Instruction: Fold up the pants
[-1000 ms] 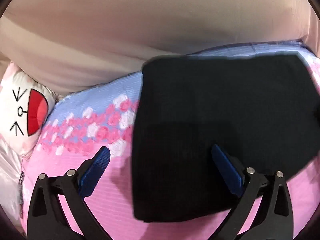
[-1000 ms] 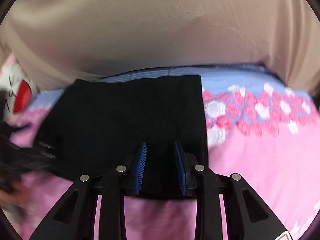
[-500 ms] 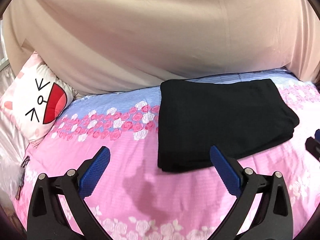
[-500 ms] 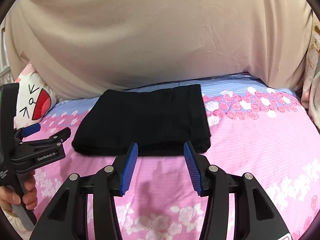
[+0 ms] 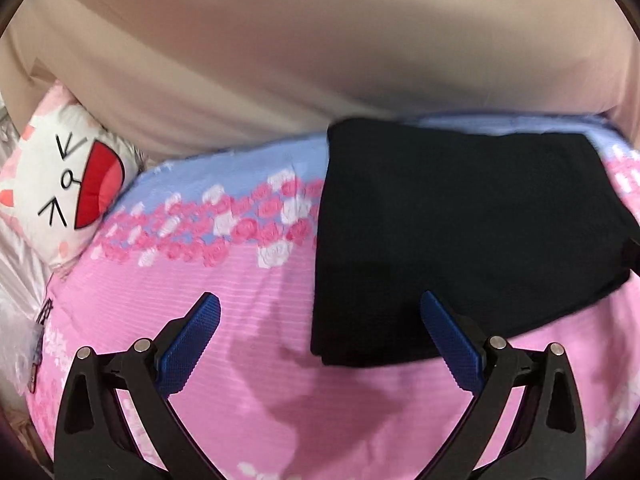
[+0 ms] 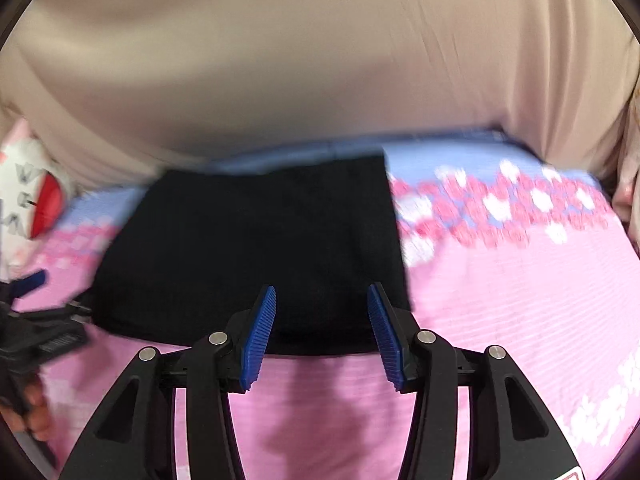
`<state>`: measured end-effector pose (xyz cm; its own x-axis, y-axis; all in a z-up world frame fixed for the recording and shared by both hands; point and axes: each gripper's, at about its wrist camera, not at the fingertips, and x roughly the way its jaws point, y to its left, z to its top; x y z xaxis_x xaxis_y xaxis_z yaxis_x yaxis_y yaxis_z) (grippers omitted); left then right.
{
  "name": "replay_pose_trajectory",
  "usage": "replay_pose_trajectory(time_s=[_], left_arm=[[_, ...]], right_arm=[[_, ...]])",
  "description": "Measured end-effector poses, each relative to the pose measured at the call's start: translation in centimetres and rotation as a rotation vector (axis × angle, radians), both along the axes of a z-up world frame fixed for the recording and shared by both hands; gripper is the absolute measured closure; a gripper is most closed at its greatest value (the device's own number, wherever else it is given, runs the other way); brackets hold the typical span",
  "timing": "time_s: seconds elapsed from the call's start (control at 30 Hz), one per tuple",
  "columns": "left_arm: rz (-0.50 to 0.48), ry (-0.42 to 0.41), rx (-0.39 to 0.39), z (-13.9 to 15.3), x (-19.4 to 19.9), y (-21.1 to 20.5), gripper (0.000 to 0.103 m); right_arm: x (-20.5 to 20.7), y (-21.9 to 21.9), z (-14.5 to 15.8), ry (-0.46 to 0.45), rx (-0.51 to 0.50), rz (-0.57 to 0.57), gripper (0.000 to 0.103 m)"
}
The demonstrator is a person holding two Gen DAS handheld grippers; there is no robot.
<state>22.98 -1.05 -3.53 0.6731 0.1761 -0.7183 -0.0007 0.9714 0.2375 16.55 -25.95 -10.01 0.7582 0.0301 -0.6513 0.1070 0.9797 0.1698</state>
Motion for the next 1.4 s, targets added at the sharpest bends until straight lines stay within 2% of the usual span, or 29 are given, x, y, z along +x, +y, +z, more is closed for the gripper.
replay_pose_trajectory(time_s=[0.03,0.1,0.23,0.3,0.33,0.37,0.5,0.57,0.7,0.8,1.4], left_arm=[[0.0,0.019,0.001,-0.8,0.5,0.1,0.005],[0.005,0.04,-0.016,-1.8,0.8,0.4,0.005],[0.002,0.008,-0.029,0.0,-0.9,0.5,0.005],[-0.011,-0.019,-0.05,1.5,-2.5,0.6,0.005],[-0.017,-0.027,-0.06,2.0,-3.3,0.7,0.005],[-0.026,-0.034,-0.074,2.7,-4.4,0.7,0.005],[-0.051,-0.055,-0.098,4.4,-7.6,0.9,0.005],[-0.058,-0.063,-0.111,5.0,-9.1,1.1,0.005],[-0.07,-0.075,-0.134,5.9,-11.9,1.6,0.005],[-0.073,-0.08,-0.137,6.2,-13.6,2.0,0.005],[-0.026,-0.091,-0.122,5.2,-17.9,4.3,0.005]], right_arm=[[-0.3,0.0,-0.2,-0.023,-0.007,0.003,0.059],[-0.8,0.4,0.6,-0.013,-0.021,0.017,0.059],[-3.5,0.0,3.1,-0.068,0.107,0.021,0.056],[-5.2,0.0,4.0,-0.089,0.126,0.013,0.051],[-6.2,0.2,4.4,-0.098,0.121,0.004,0.044],[-6.9,0.3,4.6,-0.103,0.117,-0.003,0.042],[-9.7,1.0,5.2,-0.108,0.102,-0.003,0.042],[-11.1,1.3,5.3,-0.11,0.105,-0.005,0.034],[-13.5,2.5,5.6,-0.119,0.055,-0.002,0.032],[-15.2,3.3,5.8,-0.132,0.033,0.003,0.025],[-19.0,5.5,6.1,-0.137,0.039,0.024,0.019]])
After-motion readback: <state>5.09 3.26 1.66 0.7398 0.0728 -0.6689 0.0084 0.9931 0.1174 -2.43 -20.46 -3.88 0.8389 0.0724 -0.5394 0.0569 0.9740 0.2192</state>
